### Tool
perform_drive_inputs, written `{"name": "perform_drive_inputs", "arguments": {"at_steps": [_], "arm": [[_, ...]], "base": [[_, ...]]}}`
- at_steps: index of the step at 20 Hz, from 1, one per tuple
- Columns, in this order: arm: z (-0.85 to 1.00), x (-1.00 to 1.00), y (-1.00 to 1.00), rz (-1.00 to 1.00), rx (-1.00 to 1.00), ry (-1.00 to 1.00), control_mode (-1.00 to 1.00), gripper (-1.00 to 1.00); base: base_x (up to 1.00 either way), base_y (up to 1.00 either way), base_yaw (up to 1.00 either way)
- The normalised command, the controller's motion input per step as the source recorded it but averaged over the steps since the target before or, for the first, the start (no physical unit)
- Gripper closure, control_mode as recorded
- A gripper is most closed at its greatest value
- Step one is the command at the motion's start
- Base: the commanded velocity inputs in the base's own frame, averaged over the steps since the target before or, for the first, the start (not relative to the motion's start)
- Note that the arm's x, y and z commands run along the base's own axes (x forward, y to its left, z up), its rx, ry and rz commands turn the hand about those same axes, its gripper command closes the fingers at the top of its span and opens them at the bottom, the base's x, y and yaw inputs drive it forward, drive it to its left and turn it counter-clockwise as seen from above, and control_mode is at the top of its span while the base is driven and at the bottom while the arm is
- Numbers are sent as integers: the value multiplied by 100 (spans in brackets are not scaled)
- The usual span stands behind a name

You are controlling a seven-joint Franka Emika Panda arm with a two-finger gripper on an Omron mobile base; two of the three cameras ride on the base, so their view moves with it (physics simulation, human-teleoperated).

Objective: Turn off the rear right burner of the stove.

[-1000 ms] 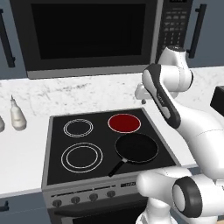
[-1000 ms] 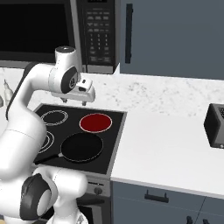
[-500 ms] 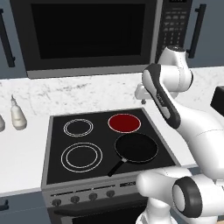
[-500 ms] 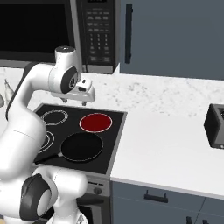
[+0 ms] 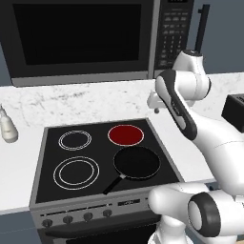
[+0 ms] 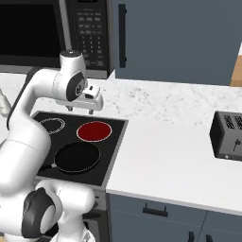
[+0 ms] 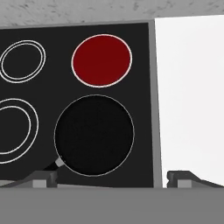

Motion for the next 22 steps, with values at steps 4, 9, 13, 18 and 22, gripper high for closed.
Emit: {"name": "perform_drive_inputs", "arguments": {"at_steps": [4, 9, 13, 18, 22], "arm": [[-23, -27, 15, 3, -8, 0, -100, -100], [-45, -88, 88, 11, -35, -12, -100, -100], [-44, -73, 100, 12, -48, -6, -100, -100], [-45, -58, 100, 16, -52, 0, -100, -100], [-63, -44, 100, 21, -59, 0, -100, -100]], "base": [[0, 0, 0], [0, 0, 0], [0, 0, 0], [0, 0, 0], [0, 0, 0]]}}
